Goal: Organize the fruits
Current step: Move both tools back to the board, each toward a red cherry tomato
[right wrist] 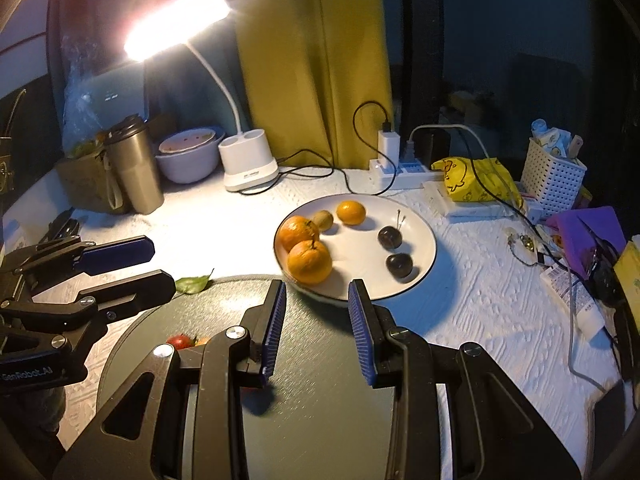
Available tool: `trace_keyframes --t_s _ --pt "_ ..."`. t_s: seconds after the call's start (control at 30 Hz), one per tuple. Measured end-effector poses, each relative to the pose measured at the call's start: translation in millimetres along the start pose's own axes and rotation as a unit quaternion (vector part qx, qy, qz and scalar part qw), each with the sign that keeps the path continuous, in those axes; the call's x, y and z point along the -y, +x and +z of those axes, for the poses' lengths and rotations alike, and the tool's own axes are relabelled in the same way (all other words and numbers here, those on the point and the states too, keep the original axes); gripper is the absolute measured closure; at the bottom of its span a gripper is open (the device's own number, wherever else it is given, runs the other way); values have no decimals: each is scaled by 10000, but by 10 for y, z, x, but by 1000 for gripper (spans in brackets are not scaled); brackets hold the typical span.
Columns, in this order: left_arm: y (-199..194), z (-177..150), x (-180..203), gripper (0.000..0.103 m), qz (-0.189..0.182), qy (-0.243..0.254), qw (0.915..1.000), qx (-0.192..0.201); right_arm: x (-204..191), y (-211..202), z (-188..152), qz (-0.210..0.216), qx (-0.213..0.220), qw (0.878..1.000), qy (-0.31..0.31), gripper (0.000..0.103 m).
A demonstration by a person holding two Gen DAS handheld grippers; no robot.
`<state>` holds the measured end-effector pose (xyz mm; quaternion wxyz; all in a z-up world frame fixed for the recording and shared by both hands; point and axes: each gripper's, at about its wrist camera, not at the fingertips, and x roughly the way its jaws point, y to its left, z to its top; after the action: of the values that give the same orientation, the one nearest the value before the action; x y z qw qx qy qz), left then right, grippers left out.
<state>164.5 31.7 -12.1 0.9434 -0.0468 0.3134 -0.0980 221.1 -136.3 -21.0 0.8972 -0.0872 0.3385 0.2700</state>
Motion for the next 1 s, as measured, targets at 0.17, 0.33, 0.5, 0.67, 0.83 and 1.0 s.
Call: trace_keyframes --t_s 0.17,0.33,0.5,0.67,0.83,1.0 --pt "-32 -142 -33 57 4 -105 9999 -51 -90 11 -114 23 -124 9999 -56 69" --pt "-23 -300 -71 57 24 -211 9997 -144 -171 46 -220 37 -251 9996 -90 69" --pt "-11 -436 -107 57 82 -264 9993 -233 -241 111 -310 76 -376 9992 -112 69" --pt "39 -549 -155 57 97 -303 9988 -376 -286 215 -402 113 -545 9984 -111 69" --pt "105 -628 -180 57 96 -308 9981 -527 -313 315 -478 161 -696 9974 -106 69" --pt "180 -642 -164 57 84 -217 9977 -641 -302 325 -463 211 -702 9973 -51 69"
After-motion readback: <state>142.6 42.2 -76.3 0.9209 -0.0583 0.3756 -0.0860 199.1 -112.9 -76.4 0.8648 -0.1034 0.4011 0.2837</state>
